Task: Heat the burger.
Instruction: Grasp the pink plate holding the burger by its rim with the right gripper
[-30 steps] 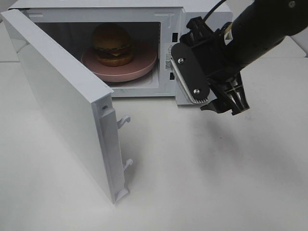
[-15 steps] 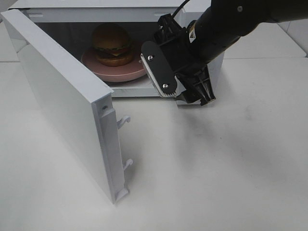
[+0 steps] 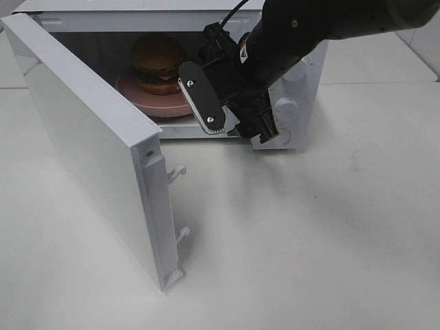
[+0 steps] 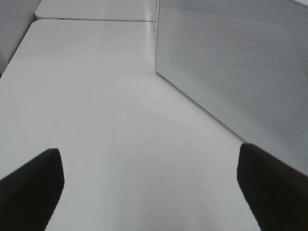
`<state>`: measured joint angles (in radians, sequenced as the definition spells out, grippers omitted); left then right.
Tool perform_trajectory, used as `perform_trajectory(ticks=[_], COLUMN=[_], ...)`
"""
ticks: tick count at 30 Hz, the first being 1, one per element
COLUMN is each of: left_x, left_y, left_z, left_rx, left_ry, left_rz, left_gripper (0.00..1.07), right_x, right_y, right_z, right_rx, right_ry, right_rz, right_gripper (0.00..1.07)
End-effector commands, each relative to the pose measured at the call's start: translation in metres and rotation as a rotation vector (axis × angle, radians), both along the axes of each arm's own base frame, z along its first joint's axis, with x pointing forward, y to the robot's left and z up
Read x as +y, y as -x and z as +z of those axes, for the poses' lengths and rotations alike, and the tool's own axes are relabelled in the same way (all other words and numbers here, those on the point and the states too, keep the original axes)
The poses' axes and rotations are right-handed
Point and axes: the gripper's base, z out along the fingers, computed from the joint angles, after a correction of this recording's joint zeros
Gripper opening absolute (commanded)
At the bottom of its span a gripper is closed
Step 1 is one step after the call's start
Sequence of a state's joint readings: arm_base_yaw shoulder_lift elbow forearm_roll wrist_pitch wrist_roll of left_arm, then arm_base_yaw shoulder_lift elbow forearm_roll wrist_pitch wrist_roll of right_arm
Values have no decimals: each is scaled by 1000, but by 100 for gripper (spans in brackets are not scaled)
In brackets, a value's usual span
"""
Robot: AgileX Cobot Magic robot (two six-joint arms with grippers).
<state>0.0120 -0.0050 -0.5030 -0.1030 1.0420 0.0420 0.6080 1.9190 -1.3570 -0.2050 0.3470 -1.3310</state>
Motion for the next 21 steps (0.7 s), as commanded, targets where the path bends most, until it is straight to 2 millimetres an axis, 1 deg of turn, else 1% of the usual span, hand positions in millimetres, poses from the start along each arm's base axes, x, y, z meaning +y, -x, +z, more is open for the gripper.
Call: perform_trajectory(ticks=[1,8,12,16,18,19,21], left_x=[0,0,0,0,0,0,0], left_y=[2,2,2,2,2,2,2], left_z=[-1,-1,-1,-1,-1,-1,-1], left_rx=[-20,-20,-20,-20,-20,-20,-20], left_ry=[1,1,0,-2,-2,-2,-2], left_rz=[-1,-1,-1,1,1,1,1], left_gripper=[90,90,90,90,90,90,90], right_x=[9,16,23,27,31,31,36], right_y=[-9,-20,-29,-34,-38,-38,-44], right_z=[-1,-9,-20,-25,-33,-33,-39], right_rx=[-18,-16,-9,-6,2,2,3], right_ry=[-6,-11,-22,-38,-41,-41,-45], right_rz=[11,6,-4,-20,-26,-26,-28], right_gripper=[87,86,86,85,85,85,84])
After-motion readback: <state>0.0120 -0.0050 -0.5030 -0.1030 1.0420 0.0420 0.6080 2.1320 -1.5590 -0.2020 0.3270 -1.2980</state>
